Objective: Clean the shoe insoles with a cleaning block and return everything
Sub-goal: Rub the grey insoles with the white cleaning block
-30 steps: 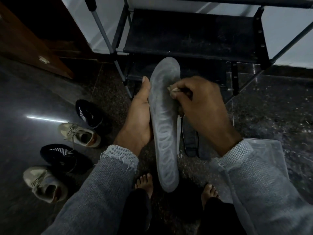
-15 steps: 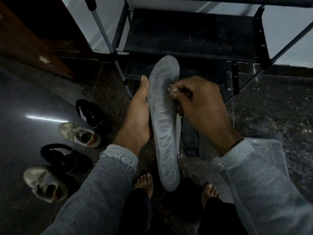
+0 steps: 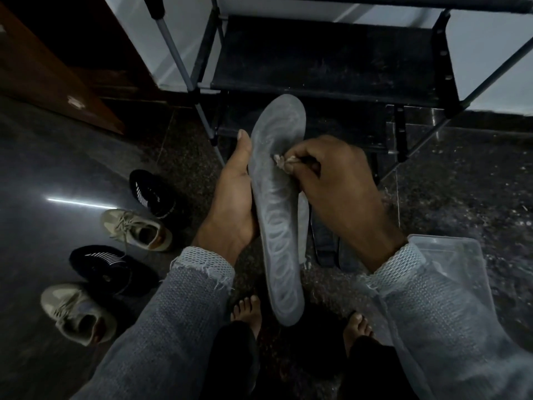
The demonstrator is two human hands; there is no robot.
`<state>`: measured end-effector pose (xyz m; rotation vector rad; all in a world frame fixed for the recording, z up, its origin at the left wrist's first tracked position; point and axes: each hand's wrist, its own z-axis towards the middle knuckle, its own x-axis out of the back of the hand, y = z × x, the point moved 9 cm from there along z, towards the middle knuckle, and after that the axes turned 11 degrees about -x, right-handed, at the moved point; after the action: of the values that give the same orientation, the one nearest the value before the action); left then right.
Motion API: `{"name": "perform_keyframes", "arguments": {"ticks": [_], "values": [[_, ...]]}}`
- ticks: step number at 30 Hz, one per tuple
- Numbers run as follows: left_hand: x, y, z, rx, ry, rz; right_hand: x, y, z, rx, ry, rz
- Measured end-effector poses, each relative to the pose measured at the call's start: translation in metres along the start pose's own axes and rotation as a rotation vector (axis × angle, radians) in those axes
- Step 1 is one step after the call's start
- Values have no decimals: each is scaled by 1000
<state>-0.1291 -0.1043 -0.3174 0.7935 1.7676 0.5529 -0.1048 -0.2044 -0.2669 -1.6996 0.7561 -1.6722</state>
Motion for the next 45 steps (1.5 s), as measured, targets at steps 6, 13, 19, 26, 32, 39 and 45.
{"name": "perform_keyframes", "arguments": {"ticks": [6,13,19,26,32,39,45], "values": [[-1,3,0,-27,-2,24,7,12,3,-155,-82,354],[-3,5,0,-13,0,-44,1,20,-4,-255,-209,491],[-2,1,1,5,-3,-41,-2,19,-5,-255,-215,467],[-9,-5,1,13,-45,-52,20,27,3,-260,-9,533],[-9,-13,1,37,-73,53,23,36,4,-304,46,601],[-4,-16,5,38,-51,82,27,21,3,-99,147,91],[9,-17,11,9,-6,197,20,6,-1,1,141,-92]]}}
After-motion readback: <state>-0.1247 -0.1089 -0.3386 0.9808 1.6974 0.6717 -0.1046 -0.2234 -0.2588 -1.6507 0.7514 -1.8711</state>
